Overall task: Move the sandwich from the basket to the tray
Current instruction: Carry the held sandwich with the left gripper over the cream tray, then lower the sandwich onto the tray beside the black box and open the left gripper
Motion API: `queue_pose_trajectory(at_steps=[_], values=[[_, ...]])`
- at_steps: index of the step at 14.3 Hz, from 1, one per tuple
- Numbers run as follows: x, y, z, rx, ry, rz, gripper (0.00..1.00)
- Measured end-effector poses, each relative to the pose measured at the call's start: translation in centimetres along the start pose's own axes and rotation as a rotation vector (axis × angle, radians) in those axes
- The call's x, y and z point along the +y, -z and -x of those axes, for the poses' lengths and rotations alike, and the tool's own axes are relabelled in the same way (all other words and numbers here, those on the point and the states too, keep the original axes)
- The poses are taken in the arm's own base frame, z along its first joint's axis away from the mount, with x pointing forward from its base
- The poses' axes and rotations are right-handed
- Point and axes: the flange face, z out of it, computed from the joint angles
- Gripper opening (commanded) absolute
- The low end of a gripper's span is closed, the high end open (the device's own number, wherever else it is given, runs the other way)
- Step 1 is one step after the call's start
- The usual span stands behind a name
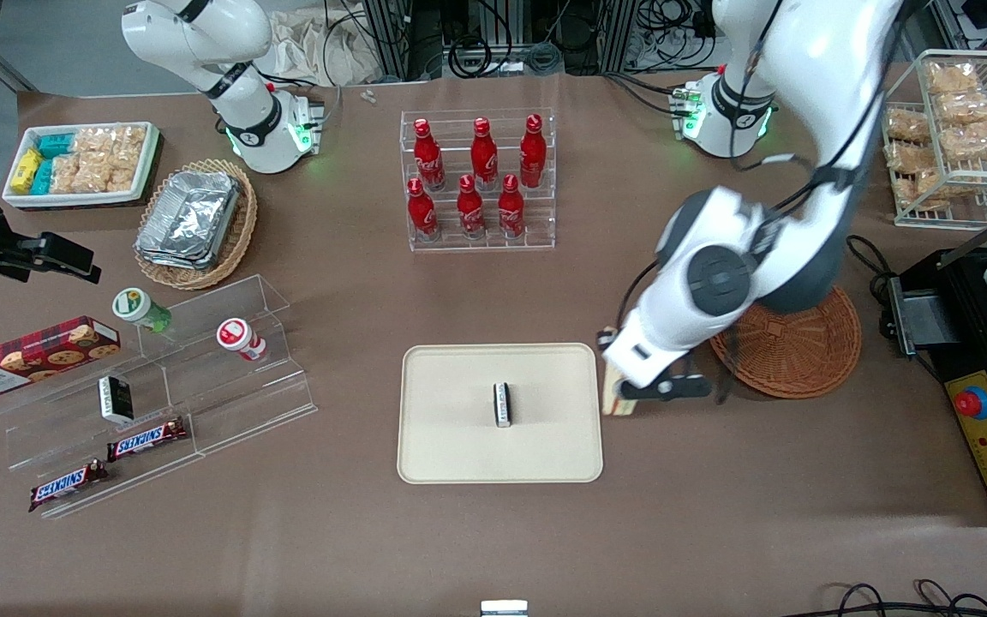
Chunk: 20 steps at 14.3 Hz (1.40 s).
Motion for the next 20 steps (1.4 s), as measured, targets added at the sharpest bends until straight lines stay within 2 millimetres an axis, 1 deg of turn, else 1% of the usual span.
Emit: queue_pose_trajectory(at_steps=[1, 2, 3, 4, 7, 10, 11, 12, 20], values=[[2.3, -3.2, 0.0, 0.02, 0.016, -0.015, 0.0], [3.3, -5.0, 0.1, 0.024, 0.028, -0.017, 0.0], [3.7, -6.1, -0.1, 0.024, 0.035, -0.016, 0.0], [3.6, -6.7, -0.4, 0.021, 0.042, -0.016, 0.0], [2.9, -7.5, -1.4, 0.047, 0.055, 0.001, 0.0], [3.2, -9.9, -1.8, 0.061, 0.056, 0.026, 0.0], [3.2, -10.7, -1.9, 0.064, 0.056, 0.032, 0.26], [3.3, -11.0, -2.0, 0.066, 0.056, 0.036, 0.99], [3.2, -10.2, -2.6, 0.084, 0.058, 0.042, 1.0]])
